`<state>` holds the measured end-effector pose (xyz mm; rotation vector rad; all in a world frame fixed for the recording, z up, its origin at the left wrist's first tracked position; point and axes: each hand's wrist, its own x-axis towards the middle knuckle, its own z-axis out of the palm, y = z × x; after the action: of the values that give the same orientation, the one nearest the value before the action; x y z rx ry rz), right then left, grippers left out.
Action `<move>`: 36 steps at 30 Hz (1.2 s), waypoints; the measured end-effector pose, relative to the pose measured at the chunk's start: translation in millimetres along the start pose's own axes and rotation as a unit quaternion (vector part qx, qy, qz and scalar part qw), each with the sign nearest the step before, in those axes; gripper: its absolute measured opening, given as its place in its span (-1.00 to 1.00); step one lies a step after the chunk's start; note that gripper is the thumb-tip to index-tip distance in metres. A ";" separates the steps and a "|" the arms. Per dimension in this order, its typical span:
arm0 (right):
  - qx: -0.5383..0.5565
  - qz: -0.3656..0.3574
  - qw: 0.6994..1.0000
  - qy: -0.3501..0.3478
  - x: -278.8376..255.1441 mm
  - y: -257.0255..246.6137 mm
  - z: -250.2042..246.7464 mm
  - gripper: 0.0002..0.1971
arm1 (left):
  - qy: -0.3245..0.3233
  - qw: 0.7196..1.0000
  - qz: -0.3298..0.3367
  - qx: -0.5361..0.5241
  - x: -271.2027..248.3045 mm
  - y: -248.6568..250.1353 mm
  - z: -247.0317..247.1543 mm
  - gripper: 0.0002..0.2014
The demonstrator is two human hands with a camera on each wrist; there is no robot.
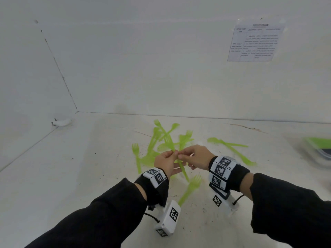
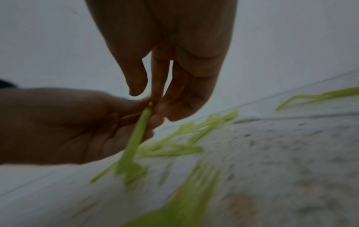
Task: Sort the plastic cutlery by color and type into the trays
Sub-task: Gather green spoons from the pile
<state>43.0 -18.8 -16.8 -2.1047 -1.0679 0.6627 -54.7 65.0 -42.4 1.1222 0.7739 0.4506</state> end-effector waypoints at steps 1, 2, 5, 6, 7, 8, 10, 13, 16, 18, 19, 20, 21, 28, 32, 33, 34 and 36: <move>-0.017 0.015 1.000 0.011 3.1 7.1 -11.8 -0.79 | -0.006 1.000 0.002 0.005 0.2 0.8 2.0 -0.80; -0.057 0.033 0.997 0.037 7.4 15.7 -25.7 -0.79 | -0.010 1.000 0.003 0.007 0.7 1.6 3.8 -0.86; -0.246 0.075 0.966 0.037 14.2 49.4 -69.8 -0.60 | -0.015 1.000 -0.003 0.001 2.0 1.7 8.1 -0.91; -0.293 0.093 0.951 0.014 15.8 62.7 -82.2 -0.56 | -0.015 1.000 -0.006 0.001 2.5 0.8 9.2 -0.91; -0.333 0.107 0.937 -0.010 15.8 75.0 -93.7 -0.57 | -0.015 1.000 -0.010 0.001 3.0 0.0 10.9 -0.92; -0.351 0.127 0.927 -0.028 18.2 85.8 -105.0 -0.63 | -0.016 1.000 -0.013 0.003 3.8 -0.3 13.0 -0.92; -0.363 0.156 0.917 -0.056 20.4 98.6 -123.0 -0.79 | -0.019 1.000 -0.017 0.010 5.9 0.7 18.0 -0.90; -0.431 0.149 0.886 -0.084 25.8 113.0 -132.5 -0.77 | -0.021 0.999 -0.017 0.022 10.7 4.1 26.1 -0.87; -0.504 0.094 0.852 -0.109 29.4 121.4 -131.9 -0.71 | -0.018 0.999 -0.022 0.033 16.4 7.7 33.9 -0.88; -0.527 0.034 0.837 -0.139 29.5 122.5 -135.8 -0.74 | -0.009 0.999 -0.022 0.044 20.5 9.8 39.0 -0.88; -0.527 0.005 0.837 -0.145 30.8 124.0 -139.1 -0.76 | -0.005 0.998 -0.020 0.051 22.1 10.8 41.4 -0.88; -0.519 -0.010 0.844 -0.138 32.4 124.8 -142.6 -0.78 | 0.000 0.998 -0.019 0.058 23.7 11.7 43.8 -0.88; -0.498 -0.013 0.860 -0.114 34.9 125.4 -146.4 -0.82 | 0.004 0.998 -0.016 0.067 25.2 12.5 46.2 -0.88; -0.412 0.053 0.909 0.028 67.2 124.5 -156.6 -0.91 | 0.037 0.993 -0.009 0.109 27.5 11.4 59.6 -0.89; -0.403 0.073 0.912 0.016 83.1 132.9 -146.3 -0.80 | 0.052 0.991 0.003 0.124 23.7 6.1 63.0 -0.86; -0.399 0.078 0.914 0.002 84.0 134.8 -145.5 -0.81 | 0.056 0.991 0.003 0.124 22.8 4.2 64.0 -0.85; -0.395 0.079 0.915 -0.013 84.1 137.2 -145.9 -0.79 | 0.062 0.991 0.002 0.122 21.5 2.4 64.6 -0.84; -0.384 0.076 0.920 -0.033 83.2 141.2 -146.8 -0.63 | 0.069 0.991 -0.003 0.115 18.3 -0.7 65.4 -0.82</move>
<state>257.7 -60.4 -40.4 -2.8717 -1.3628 0.4143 6.1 36.1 -34.6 1.3117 0.9691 0.4459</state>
